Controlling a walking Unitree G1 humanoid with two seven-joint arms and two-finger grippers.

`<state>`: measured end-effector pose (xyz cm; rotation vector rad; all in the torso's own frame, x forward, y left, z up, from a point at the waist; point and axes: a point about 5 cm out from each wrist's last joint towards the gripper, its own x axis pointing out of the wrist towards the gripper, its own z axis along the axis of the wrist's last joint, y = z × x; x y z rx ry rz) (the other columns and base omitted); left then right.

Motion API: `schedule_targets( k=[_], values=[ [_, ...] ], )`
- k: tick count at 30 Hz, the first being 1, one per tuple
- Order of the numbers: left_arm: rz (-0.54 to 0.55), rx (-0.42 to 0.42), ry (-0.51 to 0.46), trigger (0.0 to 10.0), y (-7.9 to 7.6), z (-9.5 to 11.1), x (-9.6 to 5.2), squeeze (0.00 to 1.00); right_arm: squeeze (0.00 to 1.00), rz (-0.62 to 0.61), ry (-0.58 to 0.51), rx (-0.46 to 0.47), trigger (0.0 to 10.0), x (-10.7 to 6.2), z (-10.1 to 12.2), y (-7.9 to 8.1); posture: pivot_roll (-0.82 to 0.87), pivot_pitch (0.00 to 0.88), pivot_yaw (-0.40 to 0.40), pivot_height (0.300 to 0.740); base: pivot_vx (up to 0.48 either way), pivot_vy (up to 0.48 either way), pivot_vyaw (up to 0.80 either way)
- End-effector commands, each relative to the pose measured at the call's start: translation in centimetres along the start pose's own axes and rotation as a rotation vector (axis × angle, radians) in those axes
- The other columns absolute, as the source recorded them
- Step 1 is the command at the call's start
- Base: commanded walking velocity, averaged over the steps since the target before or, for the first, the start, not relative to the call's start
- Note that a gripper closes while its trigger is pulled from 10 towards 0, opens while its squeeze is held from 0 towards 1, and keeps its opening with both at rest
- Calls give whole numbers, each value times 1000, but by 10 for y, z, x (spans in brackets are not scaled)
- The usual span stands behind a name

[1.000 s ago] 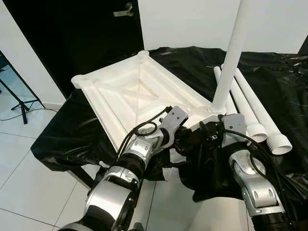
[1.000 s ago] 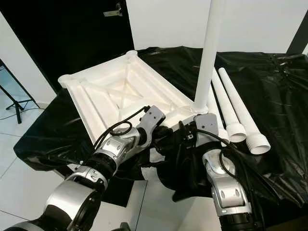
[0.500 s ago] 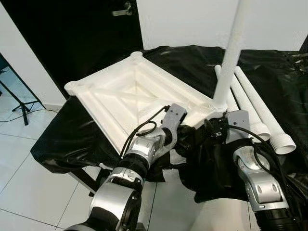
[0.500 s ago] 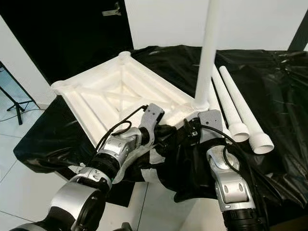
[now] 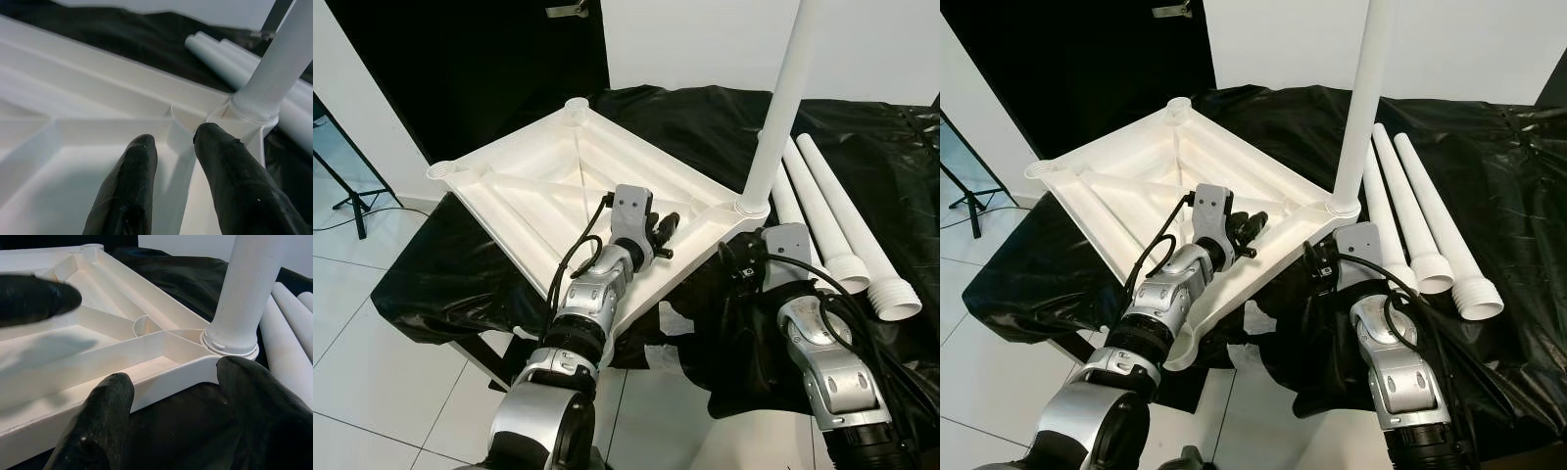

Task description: Building children table

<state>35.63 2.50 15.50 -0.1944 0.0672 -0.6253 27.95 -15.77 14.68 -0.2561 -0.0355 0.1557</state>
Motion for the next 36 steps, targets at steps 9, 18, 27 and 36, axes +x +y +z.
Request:
schedule_targets(
  k=[9, 18, 27, 36],
  values=[
    [-523, -75, -56, 10000, -51, 0, -9, 0, 0, 5, 10, 3, 10000, 1, 0, 1, 117, 0, 51, 740, 0, 0, 0],
    [-631, 89, 183, 10000, -43, -32, -29, 0, 0, -7, 20, 8, 10000, -1, -3, -1, 122, 0, 52, 740, 0, 0, 0],
    [-415, 107, 310, 10000, -34, -53, -19, 0, 0, -18, 22, 9, 10000, -1, -3, -3, 116, 0, 53, 740, 0, 0, 0],
    [-417, 77, 348, 10000, -35, -57, -20, 0, 0, -24, 22, 6, 10000, -1, -3, -5, 112, 0, 52, 740, 0, 0, 0]
  ],
)
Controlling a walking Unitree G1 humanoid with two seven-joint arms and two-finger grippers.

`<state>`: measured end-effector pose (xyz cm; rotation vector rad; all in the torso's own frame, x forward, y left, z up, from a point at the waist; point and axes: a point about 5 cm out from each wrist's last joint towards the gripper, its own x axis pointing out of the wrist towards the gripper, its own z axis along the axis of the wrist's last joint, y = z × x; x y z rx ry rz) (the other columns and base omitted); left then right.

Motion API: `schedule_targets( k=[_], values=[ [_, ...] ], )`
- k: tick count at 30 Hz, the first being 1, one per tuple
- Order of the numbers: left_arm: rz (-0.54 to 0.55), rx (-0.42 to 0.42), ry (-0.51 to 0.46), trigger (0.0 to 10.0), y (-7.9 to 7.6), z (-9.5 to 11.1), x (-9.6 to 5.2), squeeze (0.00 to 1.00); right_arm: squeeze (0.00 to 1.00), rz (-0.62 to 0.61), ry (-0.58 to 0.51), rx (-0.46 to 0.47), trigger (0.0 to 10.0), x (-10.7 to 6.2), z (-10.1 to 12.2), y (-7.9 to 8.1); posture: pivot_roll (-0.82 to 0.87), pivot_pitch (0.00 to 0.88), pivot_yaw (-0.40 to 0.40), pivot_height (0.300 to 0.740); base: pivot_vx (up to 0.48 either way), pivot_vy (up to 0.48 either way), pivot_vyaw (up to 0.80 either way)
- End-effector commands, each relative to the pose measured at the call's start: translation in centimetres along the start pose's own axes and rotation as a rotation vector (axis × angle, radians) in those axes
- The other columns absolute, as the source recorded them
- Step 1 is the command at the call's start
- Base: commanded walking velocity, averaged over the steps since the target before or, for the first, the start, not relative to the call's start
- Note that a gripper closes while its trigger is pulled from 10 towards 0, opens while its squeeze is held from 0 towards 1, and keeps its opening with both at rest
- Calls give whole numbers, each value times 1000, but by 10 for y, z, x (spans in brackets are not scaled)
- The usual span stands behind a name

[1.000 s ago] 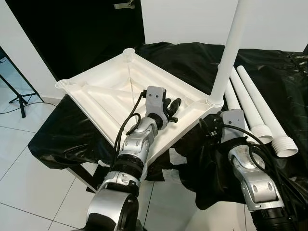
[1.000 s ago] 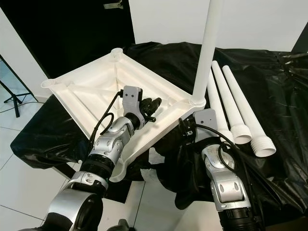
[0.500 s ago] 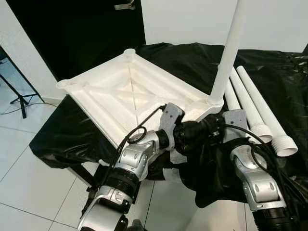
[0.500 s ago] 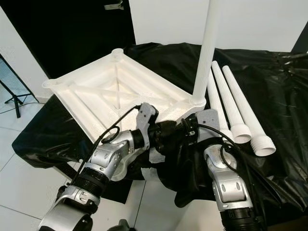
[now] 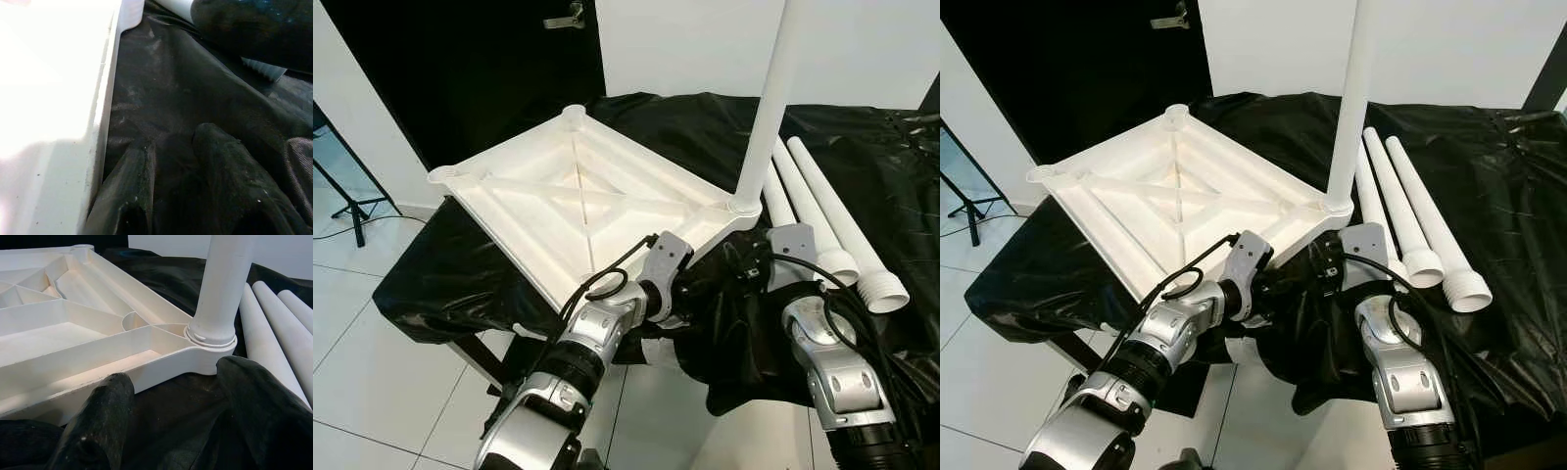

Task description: Building children table

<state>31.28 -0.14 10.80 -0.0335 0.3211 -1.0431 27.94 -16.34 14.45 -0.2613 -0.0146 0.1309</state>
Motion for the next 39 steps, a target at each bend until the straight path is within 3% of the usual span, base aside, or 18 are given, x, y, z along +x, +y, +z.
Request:
schedule_targets(
  k=[1, 2, 4, 6, 7, 8, 9, 10, 12, 15, 16, 18, 19, 26, 32, 33, 35, 39],
  values=[
    [-28, -2, 28, 10000, 1, -2, 0, 0, 0, -3, -2, 9, 10000, 0, 1, 0, 111, 0, 51, 740, 0, 0, 0],
    [-28, -2, 28, 10000, 1, -2, 0, 0, 0, -3, -2, 9, 10000, 0, 1, 0, 111, 0, 51, 740, 0, 0, 0],
    [-20, -7, 31, 8706, 0, -2, 4, 0, 0, -4, -3, 8, 10000, 0, 1, 0, 107, 0, 54, 740, 0, 0, 0],
    [-20, -7, 31, 8706, 0, -2, 4, 0, 0, -4, -3, 8, 10000, 0, 1, 0, 107, 0, 54, 740, 0, 0, 0],
    [-20, -9, 32, 7294, -1, -2, 5, 0, 0, -4, -4, 7, 10000, 0, 1, 1, 104, 0, 58, 740, 0, 0, 0],
    [-20, -9, 32, 7294, -1, -2, 5, 0, 0, -4, -4, 7, 10000, 0, 1, 1, 104, 0, 58, 740, 0, 0, 0],
    [-24, -9, 33, 5608, -2, -2, 6, 0, 0, -4, -4, 7, 10000, -1, 1, 1, 104, 0, 59, 740, 0, 0, 0],
    [-24, -9, 33, 5608, -2, -2, 6, 0, 0, -4, -4, 7, 10000, -1, 1, 1, 104, 0, 59, 740, 0, 0, 0],
    [-26, -14, 33, 4078, -3, -2, 6, 0, 0, -5, -3, 6, 10000, -2, 1, 1, 99, 0, 63, 740, 0, 0, 0],
    [-21, -13, 28, 4235, -3, -1, 6, 0, 0, -5, -2, 6, 10000, -2, 1, 1, 99, 0, 64, 740, 0, 0, 0],
    [-24, -8, 2, 7725, -3, 4, 6, 0, 0, -7, 0, 5, 10000, -3, 0, 1, 99, 0, 63, 740, 0, 0, 0],
    [-24, -8, 2, 7725, -3, 4, 6, 0, 0, -7, 0, 5, 10000, -3, 0, 1, 99, 0, 63, 740, 0, 0, 0],
    [-50, 7, -49, 10000, -6, 12, 5, 0, 0, -8, 4, 5, 10000, -4, -1, 1, 100, 0, 63, 740, 0, 0, 0],
    [-237, 30, -261, 10000, -24, 34, -6, 0, 0, -5, 15, 3, 10000, -6, -4, 2, 104, 0, 60, 740, 0, 0, 0],
    [-184, 36, -327, 10000, -17, 41, -9, 0, 0, -4, 13, -1, 10000, -4, -3, 2, 111, 0, 58, 740, 0, 0, 0],
    [-184, 36, -327, 10000, -17, 41, -9, 0, 0, -4, 13, -1, 10000, -4, -3, 2, 111, 0, 58, 740, 0, 0, 0],
    [18, 110, -149, 10000, 6, 20, -3, 0, 0, -3, 7, 0, 10000, -2, -2, 2, 118, 0, 57, 740, 0, 0, 0],
    [106, 144, -74, 10000, 18, 10, -4, 0, 0, -1, 2, 0, 10000, 0, -1, 2, 120, 0, 55, 740, 0, 0, 0]
  ],
)
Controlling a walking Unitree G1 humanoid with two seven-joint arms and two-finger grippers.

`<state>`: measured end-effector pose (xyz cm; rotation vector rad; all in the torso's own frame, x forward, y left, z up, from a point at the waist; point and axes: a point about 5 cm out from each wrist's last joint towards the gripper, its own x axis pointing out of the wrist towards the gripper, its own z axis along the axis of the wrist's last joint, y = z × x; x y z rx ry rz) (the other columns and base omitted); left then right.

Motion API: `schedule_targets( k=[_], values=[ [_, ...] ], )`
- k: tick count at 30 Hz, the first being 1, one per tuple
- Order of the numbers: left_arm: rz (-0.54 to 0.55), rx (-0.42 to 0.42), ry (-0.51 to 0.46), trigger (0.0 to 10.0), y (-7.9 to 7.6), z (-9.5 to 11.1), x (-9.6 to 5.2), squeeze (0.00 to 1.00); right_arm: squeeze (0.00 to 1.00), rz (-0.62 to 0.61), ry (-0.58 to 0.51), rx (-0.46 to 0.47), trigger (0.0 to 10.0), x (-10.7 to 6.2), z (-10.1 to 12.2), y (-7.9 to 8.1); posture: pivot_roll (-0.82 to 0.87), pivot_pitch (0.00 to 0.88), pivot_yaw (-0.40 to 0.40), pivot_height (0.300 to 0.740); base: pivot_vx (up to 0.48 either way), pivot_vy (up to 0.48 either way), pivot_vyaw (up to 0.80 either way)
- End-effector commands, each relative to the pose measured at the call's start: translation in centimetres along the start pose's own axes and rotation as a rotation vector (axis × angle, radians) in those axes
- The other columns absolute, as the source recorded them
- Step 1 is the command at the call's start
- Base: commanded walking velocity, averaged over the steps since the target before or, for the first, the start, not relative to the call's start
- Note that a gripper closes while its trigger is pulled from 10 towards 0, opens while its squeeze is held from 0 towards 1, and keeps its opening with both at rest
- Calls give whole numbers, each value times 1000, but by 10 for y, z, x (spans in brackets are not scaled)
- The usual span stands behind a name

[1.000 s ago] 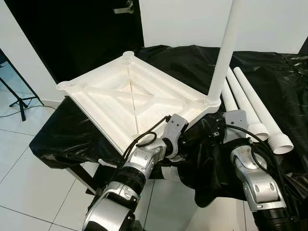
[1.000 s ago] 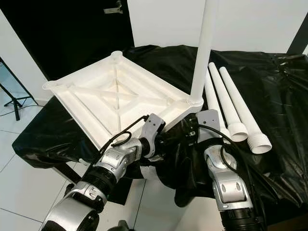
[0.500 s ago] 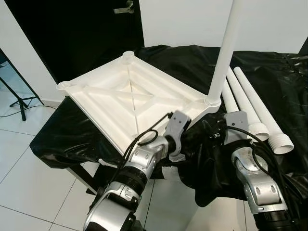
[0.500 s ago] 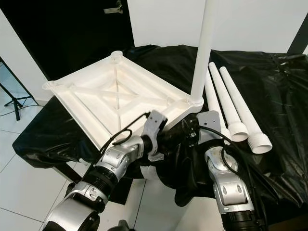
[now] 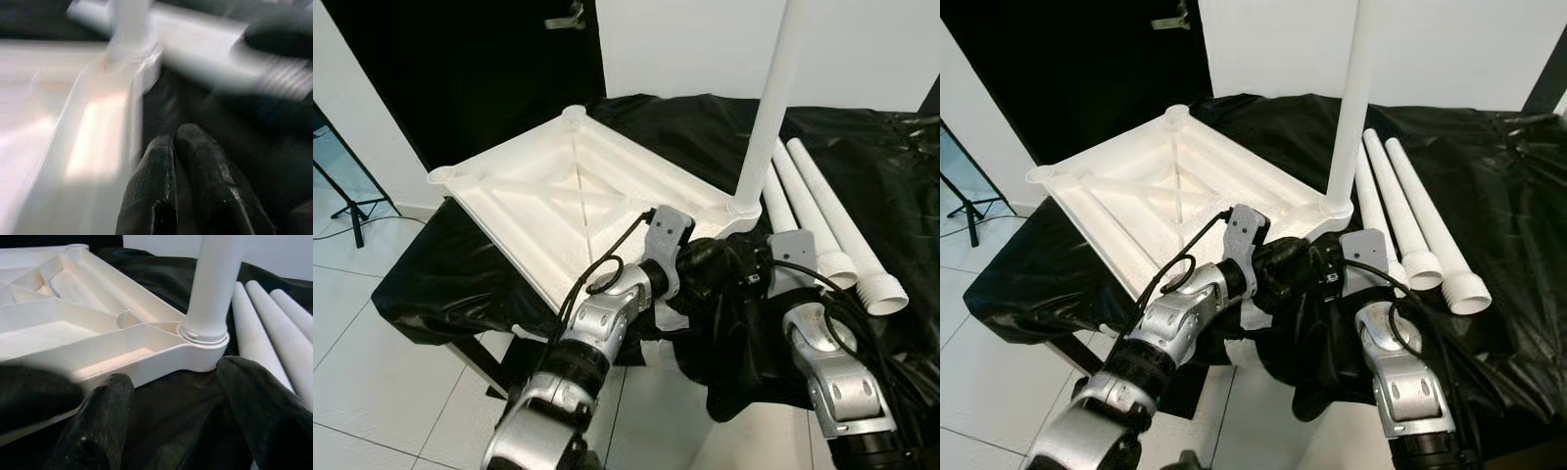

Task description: Building children table

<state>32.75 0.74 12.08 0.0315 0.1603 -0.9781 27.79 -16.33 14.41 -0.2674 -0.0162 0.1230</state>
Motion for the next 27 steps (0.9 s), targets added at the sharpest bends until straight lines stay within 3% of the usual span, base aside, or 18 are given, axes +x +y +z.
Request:
schedule_targets(
  k=[1, 3, 4, 5, 6, 7, 12, 13, 15, 16, 17, 18, 21, 24, 25, 26, 27],
  values=[
    [49, 1, 43, 10000, 7, -7, -3, 0, 0, 7, -2, 6, 10000, 3, 0, 2, 121, 0, 56, 740, 0, 0, 0],
    [57, -4, 53, 10000, 8, -8, -3, 51, 0, 7, -4, 5, 10000, 3, 0, 2, 122, 0, 56, 740, 0, 0, 0],
    [65, -5, 60, 10000, 8, -9, -4, 176, 0, 7, -5, 5, 10000, 3, 1, 2, 122, 0, 56, 740, 0, 0, 0],
    [82, -7, 77, 10000, 10, -12, -5, 937, 0, 5, -6, 4, 10000, 3, 1, 2, 120, 0, 57, 740, 0, 0, 0],
    [82, -7, 77, 10000, 10, -12, -5, 937, 0, 5, -6, 4, 10000, 3, 1, 2, 120, 0, 57, 740, 0, 0, 0],
    [106, -3, 91, 10000, 11, -15, -6, 1000, 0, 0, -9, 3, 10000, 2, 1, 1, 119, 0, 57, 740, 0, 0, 0],
    [124, 0, 100, 10000, 13, -17, -6, 1000, 0, -7, -13, 3, 10000, 1, 2, -1, 119, 0, 57, 740, 0, 0, 0],
    [135, 4, 112, 10000, 14, -18, -7, 867, 0, -22, -18, 3, 10000, 0, 4, -4, 115, 0, 57, 740, 0, 0, 0],
    [124, 2, 131, 10000, 14, -21, -7, 855, 0, -36, -23, 1, 10000, 0, 6, -7, 114, 0, 58, 740, 0, 0, 0],
    [81, 3, 166, 10000, 10, -26, -6, 859, 0, -49, -28, 0, 10000, -1, 7, -10, 112, 0, 60, 740, 0, 0, 0],
    [28, 1, 204, 10000, 5, -32, -5, 792, 0, -59, -31, -1, 10000, -2, 8, -12, 110, 0, 60, 740, 0, 0, 0],
    [28, 1, 204, 10000, 5, -32, -5, 792, 0, -59, -31, -1, 10000, -2, 8, -12, 110, 0, 60, 740, 0, 0, 0],
    [-116, -40, 257, 10000, -12, -39, -2, 788, 0, -74, -36, -3, 10000, -3, 10, -15, 105, 0, 60, 740, 0, 0, 0],
    [-144, -48, 258, 10000, -16, -39, -1, 788, 0, -75, -37, -4, 10000, -3, 10, -16, 104, 0, 60, 740, 0, 0, 0],
    [-167, -61, 250, 10000, -20, -37, 1, 710, 0, -77, -38, -5, 10000, -2, 11, -16, 103, 0, 61, 740, 0, 0, 0],
    [-192, -81, 237, 6980, -25, -33, 5, 310, 0, -78, -39, -6, 10000, -3, 11, -16, 101, 0, 61, 740, 0, 0, 0],
    [-192, -81, 237, 6980, -25, -33, 5, 310, 0, -78, -39, -6, 10000, -3, 11, -16, 101, 0, 61, 740, 0, 0, 0]
  ],
)
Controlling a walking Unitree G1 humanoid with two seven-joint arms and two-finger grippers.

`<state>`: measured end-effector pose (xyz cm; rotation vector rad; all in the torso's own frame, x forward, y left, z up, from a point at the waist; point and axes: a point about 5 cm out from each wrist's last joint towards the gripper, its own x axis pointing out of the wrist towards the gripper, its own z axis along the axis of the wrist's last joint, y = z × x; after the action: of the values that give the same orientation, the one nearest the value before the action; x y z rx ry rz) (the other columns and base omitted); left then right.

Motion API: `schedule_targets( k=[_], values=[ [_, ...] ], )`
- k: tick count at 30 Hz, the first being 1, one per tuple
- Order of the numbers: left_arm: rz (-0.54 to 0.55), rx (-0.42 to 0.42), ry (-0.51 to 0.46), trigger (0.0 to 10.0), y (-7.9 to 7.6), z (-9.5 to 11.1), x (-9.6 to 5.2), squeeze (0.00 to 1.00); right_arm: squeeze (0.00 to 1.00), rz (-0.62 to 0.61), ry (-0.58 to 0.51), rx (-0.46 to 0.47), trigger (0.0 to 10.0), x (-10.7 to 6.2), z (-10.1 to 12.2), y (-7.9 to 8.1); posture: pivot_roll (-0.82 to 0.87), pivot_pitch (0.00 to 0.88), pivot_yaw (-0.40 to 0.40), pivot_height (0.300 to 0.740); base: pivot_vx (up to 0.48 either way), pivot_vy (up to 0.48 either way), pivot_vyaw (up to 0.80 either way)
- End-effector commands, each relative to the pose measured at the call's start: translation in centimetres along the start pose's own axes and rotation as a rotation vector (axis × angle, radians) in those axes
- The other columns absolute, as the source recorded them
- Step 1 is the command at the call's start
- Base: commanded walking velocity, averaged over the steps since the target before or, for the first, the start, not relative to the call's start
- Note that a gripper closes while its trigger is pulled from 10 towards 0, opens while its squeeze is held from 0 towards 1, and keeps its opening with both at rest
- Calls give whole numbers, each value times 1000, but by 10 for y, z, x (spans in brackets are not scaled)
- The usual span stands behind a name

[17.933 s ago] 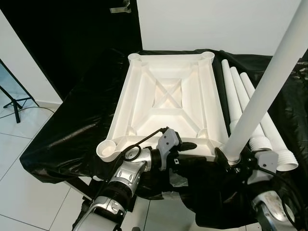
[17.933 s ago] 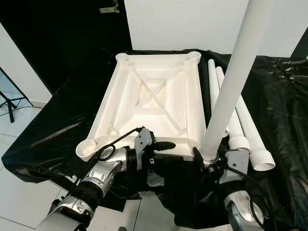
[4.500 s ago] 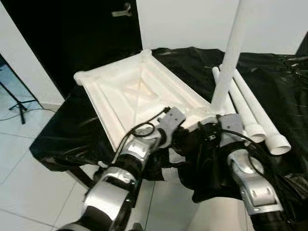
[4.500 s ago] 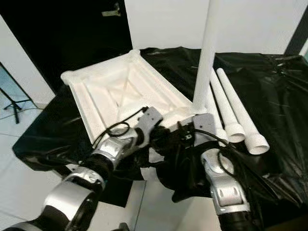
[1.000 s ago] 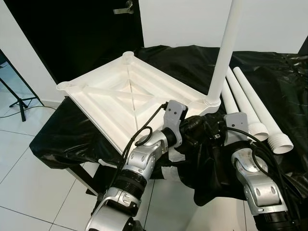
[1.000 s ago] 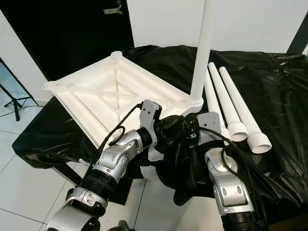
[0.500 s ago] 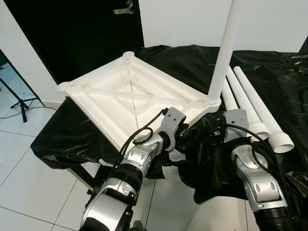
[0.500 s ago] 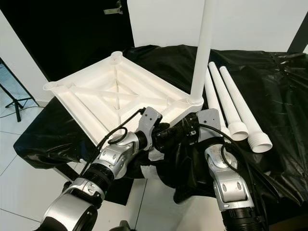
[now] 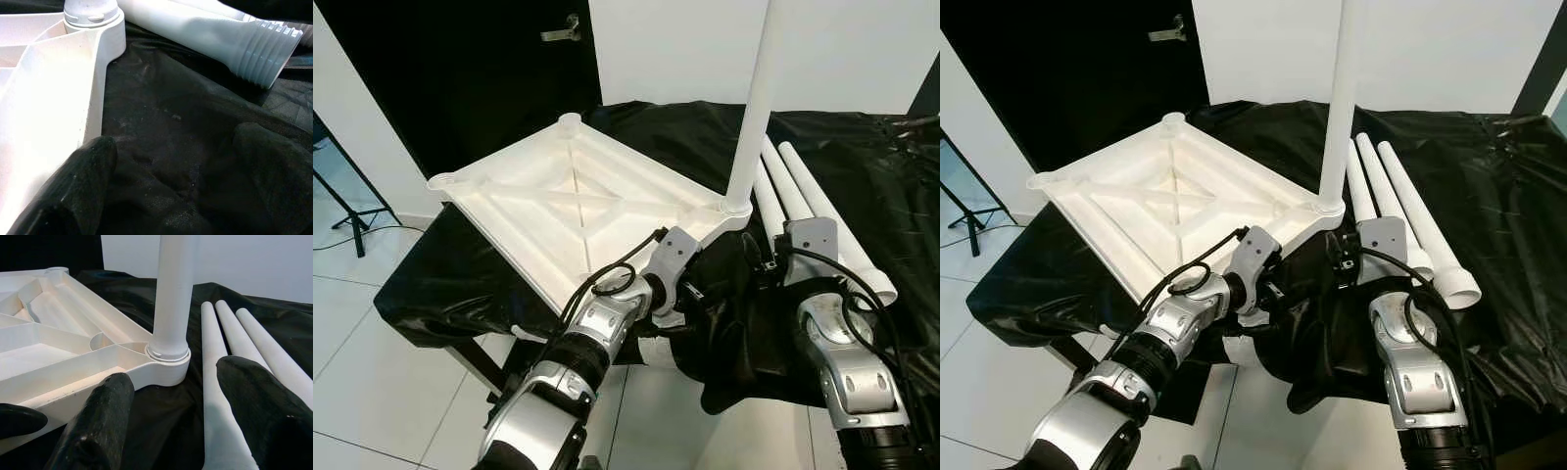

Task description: Building children table

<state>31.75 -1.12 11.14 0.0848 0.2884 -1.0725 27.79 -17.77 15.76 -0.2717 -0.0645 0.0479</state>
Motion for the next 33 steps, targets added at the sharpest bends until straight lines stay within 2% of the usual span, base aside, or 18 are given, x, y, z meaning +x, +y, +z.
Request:
schedule_targets(
  k=[1, 3, 6, 9, 11, 14, 15, 17, 22, 28, 29, 30, 31, 32, 33],
  values=[
    [-120, -108, 80, 5137, -11, -18, 3, 35, 0, -1, -2, 1, 10000, -1, 2, 1, 99, 0, 62, 740, 0, 0, 0],
    [-120, -124, 72, 4824, -13, -15, 5, 0, 0, -2, -2, 0, 10000, -1, 2, 1, 97, 0, 64, 740, 0, 0, 0],
    [-125, -158, 55, 4549, -16, -10, 10, 0, 0, -6, -2, -2, 10000, -2, 2, 0, 93, 0, 67, 740, 0, 0, 0],
    [-129, -174, 46, 4549, -17, -8, 11, 0, 0, -7, -1, -2, 10000, -2, 2, 0, 93, 0, 67, 740, 0, 0, 0],
    [-98, -262, -15, 4824, -21, 4, 19, 0, 0, -14, -3, -4, 10000, -2, 3, -2, 86, 0, 70, 740, 0, 0, 0],
    [-90, -281, -27, 4824, -21, 6, 21, 0, 0, -16, -3, -5, 10000, -2, 3, -2, 86, 0, 70, 740, 0, 0, 0],
    [-72, -307, -41, 5333, -21, 9, 23, 0, 0, -17, -3, -5, 10000, -2, 3, -2, 84, 0, 72, 740, 0, 0, 0],
    [-46, -356, -59, 5098, -22, 14, 26, 0, 0, -19, -2, -5, 10000, -3, 3, -2, 82, 0, 74, 740, 0, 0, 0],
    [-38, -406, -72, 4863, -24, 19, 29, 0, 0, -19, 2, -7, 10000, -3, 3, -2, 79, 0, 74, 740, 0, 0, 0],
    [-42, -486, -99, 5059, -25, 24, 32, 0, 0, -17, 3, -10, 10000, -4, 3, -2, 75, 0, 76, 740, 0, 0, 0],
    [-36, -540, -131, 6078, -26, 29, 34, 0, 0, -16, 7, -12, 10000, -4, 2, -2, 75, 0, 74, 740, 0, 0, 0],
    [-36, -540, -131, 6078, -26, 29, 34, 0, 0, -16, 7, -12, 10000, -4, 2, -2, 75, 0, 74, 740, 0, 0, 0],
    [-31, -557, -152, 7333, -26, 31, 35, 0, 0, -14, 9, -13, 10000, -4, 1, -2, 72, 0, 74, 740, 0, 0, 0],
    [-18, -571, -176, 9725, -24, 34, 35, 0, 0, -10, 10, -14, 10000, -4, 1, -2, 72, 0, 74, 740, 0, 0, 0],
    [-18, -571, -176, 9725, -24, 34, 35, 0, 0, -10, 10, -14, 10000, -4, 1, -2, 72, 0, 74, 740, 0, 0, 0]
  ],
)
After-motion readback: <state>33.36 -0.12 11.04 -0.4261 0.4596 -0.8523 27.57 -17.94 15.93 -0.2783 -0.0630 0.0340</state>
